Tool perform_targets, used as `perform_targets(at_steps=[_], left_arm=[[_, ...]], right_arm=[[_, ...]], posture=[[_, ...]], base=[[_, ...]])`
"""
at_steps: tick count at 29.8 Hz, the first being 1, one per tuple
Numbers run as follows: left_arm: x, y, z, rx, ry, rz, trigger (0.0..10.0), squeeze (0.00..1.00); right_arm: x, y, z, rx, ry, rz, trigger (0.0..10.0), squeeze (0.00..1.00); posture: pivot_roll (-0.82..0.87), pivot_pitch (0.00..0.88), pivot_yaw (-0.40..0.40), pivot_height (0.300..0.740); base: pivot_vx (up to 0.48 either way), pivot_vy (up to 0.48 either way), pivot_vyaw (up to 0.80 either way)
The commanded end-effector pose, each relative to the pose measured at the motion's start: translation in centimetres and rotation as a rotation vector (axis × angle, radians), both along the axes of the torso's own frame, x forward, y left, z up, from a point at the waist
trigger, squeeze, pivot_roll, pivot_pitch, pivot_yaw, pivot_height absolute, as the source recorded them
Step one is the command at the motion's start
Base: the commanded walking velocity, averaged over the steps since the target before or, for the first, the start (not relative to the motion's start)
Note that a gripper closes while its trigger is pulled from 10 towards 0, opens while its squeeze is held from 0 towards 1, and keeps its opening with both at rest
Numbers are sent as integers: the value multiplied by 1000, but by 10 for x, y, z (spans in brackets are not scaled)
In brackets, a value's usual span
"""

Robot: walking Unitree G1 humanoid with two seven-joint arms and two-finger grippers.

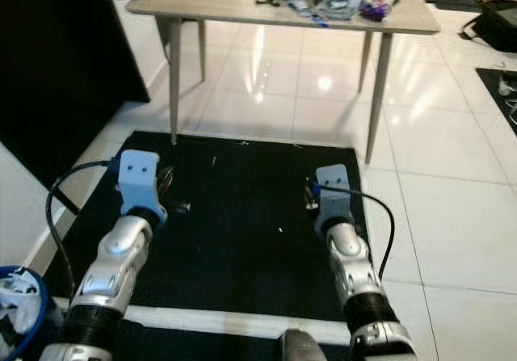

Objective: Picking trash to rubbish bin

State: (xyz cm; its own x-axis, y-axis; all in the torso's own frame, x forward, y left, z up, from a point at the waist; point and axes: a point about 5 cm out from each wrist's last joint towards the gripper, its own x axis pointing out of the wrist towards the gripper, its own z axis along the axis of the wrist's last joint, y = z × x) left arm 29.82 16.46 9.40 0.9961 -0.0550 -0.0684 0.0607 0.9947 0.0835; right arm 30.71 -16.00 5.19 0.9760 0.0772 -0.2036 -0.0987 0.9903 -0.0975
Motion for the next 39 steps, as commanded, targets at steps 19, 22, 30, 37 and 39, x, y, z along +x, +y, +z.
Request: perform_targets(at_steps=[19,22,30,37,39], left_arm=[[-2,-4,0,5,-19,-20,10000,0],[-2,-4,0,3,-21,-16,10000,0],[-1,-4,1,2,-21,-10,10000,0],[-1,-3,1,1,-24,-4,10000,0],[-1,-2,1,0,-24,-3,10000,0]], right_arm=[[0,-2,1,-1,-4,-3,10000,0],[0,-2,1,-1,-3,-2,10000,0],[1,-2,1,-3,-3,0,10000,0],[2,-2,2,-6,-7,4,10000,0],[2,-2,2,-4,-8,4,10000,0]], posture=[[32,15,-5,740],[31,16,-6,740],[32,21,-10,740],[34,21,-12,740],[34,21,-12,740]], base=[[57,0,0],[290,0,0],[301,0,0],[305,0,0],[307,0,0]])
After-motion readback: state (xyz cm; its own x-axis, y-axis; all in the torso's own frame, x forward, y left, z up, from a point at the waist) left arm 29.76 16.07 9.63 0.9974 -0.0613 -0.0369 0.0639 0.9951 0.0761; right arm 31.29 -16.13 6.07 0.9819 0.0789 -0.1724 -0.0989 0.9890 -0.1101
